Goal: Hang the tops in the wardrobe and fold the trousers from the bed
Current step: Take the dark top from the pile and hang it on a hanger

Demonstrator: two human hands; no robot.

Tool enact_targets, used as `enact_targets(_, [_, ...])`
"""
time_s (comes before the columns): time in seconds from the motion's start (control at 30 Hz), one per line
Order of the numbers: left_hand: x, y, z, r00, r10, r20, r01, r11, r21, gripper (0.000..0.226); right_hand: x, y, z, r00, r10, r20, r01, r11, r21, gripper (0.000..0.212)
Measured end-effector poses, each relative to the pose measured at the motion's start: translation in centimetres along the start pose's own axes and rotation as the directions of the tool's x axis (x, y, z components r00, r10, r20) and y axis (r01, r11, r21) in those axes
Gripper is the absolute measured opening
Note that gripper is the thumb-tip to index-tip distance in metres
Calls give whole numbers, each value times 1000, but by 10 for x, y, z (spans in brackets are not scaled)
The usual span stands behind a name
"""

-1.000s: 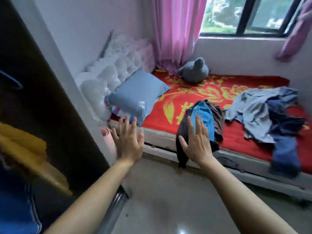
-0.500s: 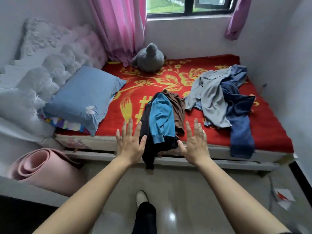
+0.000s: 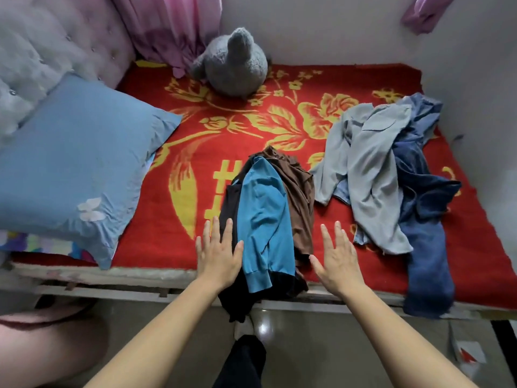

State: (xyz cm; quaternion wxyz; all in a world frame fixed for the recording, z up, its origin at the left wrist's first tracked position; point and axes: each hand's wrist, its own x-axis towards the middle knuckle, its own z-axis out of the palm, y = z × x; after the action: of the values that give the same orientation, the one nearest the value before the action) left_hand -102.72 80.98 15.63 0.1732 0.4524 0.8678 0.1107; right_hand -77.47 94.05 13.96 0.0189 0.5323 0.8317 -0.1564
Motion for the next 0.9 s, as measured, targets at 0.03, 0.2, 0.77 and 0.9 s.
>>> enact_targets(0.03, [22, -2, 1, 1000, 7, 20, -7, 1000, 12, 65, 19, -4, 4, 1000, 15, 22, -15, 1000, 5, 84])
enact_targets(0.2, [103, -10, 27, 986, -54, 160, 49, 998, 35, 67, 87, -20, 33, 990, 44, 134, -54, 995, 78, 82])
enact_targets(0.77, [296, -33, 219, 967, -233, 102, 235, 972, -8, 70, 303, -19, 219, 999, -39, -32, 48, 923, 381, 67])
enact_targets(0.9, [360, -28, 220, 985, -161, -62, 157, 986, -62, 62, 348, -11, 229, 973, -188, 136, 100, 869, 485, 78])
